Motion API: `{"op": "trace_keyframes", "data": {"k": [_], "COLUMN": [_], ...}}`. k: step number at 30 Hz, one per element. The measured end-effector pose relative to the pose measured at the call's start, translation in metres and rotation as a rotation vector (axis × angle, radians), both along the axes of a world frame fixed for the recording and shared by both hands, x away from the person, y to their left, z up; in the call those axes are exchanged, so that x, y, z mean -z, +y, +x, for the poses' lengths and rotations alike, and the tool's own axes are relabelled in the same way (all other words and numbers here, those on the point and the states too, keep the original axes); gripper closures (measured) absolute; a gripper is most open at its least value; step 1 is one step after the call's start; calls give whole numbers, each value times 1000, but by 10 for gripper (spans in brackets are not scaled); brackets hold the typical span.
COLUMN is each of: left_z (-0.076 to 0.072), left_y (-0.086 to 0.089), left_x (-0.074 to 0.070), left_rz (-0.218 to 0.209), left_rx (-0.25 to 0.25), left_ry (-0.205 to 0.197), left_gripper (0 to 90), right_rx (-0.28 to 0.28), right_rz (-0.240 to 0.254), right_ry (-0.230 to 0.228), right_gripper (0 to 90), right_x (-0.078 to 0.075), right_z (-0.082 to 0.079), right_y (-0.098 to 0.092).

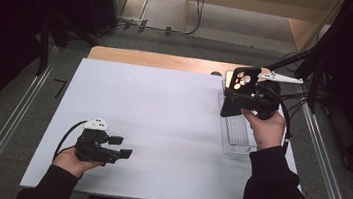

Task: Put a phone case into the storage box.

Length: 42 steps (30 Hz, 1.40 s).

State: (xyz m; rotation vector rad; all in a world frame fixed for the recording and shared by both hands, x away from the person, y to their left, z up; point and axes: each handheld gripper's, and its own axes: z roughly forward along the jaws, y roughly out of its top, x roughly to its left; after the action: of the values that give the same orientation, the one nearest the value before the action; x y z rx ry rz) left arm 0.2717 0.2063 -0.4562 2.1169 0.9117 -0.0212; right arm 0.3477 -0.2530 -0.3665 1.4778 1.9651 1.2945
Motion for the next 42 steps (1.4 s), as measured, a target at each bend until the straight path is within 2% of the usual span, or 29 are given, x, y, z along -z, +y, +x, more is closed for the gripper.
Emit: {"op": "trace_keyframes", "data": {"k": [3,8,13,20,24,26,29,33,42], "left_z": [0,1,3,3,3,3,4,5,5], "left_y": [1,2,2,0,0,0,1,0,-1], "left_x": [1,0,0,0,0,0,0,0,0], "left_rz": [0,-5,-7,-5,-11,-7,-12,-19,-12], "left_rx": [1,-2,-1,13,6,4,5,8,9], "left_ry": [0,0,0,-1,-1,-3,-6,-10,-9], "left_gripper": [341,341,341,341,341,342,341,341,342], "right_rx": [45,111,158,188,188,187,181,205,227], "right_rz": [3,-23,-3,-27,-5,-24,-25,-35,-71], "right_ry": [2,1,9,51,96,89,112,138,158], "right_gripper": [128,129,129,129,129,129,129,129,126], "right_x": [4,10,23,46,60,66,74,85,90], "right_z": [5,12,21,43,56,63,70,80,97], "right_y": [-6,-13,-22,-24,-26,-25,-21,-19,-14]}}
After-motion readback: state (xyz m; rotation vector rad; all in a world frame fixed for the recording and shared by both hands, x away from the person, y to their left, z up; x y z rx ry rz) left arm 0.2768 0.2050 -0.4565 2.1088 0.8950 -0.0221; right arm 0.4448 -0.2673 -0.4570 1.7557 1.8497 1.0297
